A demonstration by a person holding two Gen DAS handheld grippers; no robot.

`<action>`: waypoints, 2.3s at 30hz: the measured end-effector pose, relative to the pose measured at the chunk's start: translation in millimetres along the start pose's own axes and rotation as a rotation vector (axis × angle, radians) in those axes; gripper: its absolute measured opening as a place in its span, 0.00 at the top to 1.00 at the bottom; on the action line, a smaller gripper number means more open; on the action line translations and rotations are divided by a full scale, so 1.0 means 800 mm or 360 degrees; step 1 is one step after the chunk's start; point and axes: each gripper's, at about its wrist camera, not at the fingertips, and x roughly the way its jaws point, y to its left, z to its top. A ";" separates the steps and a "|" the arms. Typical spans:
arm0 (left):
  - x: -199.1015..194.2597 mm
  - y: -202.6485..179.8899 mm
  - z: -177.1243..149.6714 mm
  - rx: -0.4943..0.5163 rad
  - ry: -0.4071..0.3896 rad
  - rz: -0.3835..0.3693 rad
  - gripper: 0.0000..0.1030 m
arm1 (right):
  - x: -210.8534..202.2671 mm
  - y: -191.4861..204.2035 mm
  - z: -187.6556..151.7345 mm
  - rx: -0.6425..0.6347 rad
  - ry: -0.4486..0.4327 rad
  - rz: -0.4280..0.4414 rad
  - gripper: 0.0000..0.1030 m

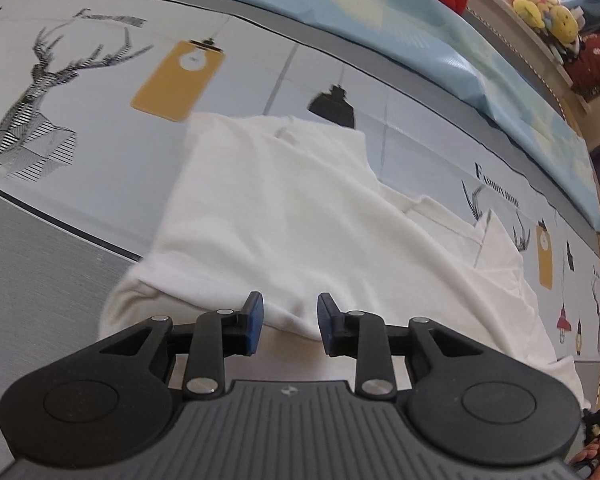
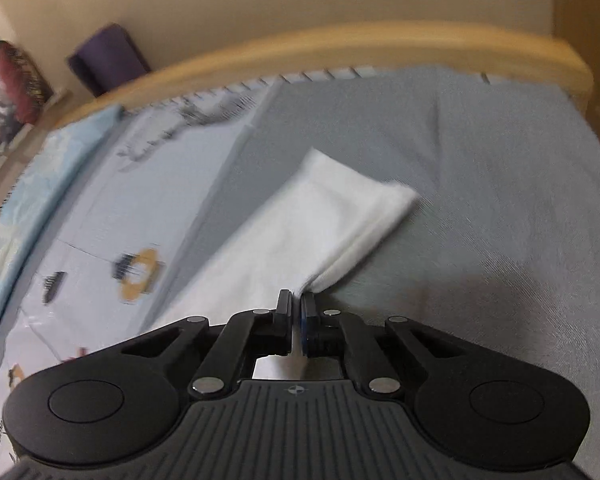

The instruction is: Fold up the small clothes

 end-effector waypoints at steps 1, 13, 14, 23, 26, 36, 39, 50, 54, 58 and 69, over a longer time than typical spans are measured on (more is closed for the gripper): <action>-0.002 0.004 0.002 -0.0011 -0.0006 0.0001 0.68 | -0.009 0.014 -0.003 -0.0039 -0.0039 0.0019 0.97; -0.024 0.061 0.033 -0.0153 -0.0086 0.0047 0.68 | -0.189 0.286 -0.198 -0.0929 -0.0073 0.1074 0.97; -0.024 0.063 0.035 -0.0161 -0.0090 0.0053 0.68 | -0.210 0.305 -0.232 -0.1050 -0.0023 0.1218 0.97; -0.011 0.054 0.032 -0.0143 -0.0036 -0.0011 0.68 | -0.257 0.345 -0.423 -0.2039 0.0778 0.1568 0.87; -0.003 0.043 0.029 -0.0123 -0.0036 -0.0062 0.68 | -0.251 0.343 -0.410 -0.1972 0.0781 0.1469 0.76; 0.047 0.011 0.023 -0.0175 -0.0102 -0.0290 0.67 | -0.194 0.317 -0.328 -0.1478 0.0734 0.1057 0.70; 0.063 0.003 0.025 -0.0226 -0.0103 -0.0336 0.67 | -0.185 0.311 -0.311 -0.1384 0.0746 0.1033 0.70; 0.050 -0.012 0.030 -0.0123 -0.0235 -0.0259 0.95 | -0.145 0.301 -0.276 -0.1099 0.0803 0.0817 0.68; -0.027 0.006 0.021 -0.0286 -0.0510 -0.0111 0.96 | -0.137 0.295 -0.276 -0.0987 0.0864 0.0766 0.68; -0.041 0.033 -0.008 -0.0492 -0.0441 0.0226 0.88 | -0.136 0.289 -0.280 -0.0936 0.0904 0.0716 0.68; -0.043 0.083 0.015 -0.0627 -0.0429 0.0187 0.77 | -0.108 0.233 -0.264 -0.0570 0.0979 0.0425 0.68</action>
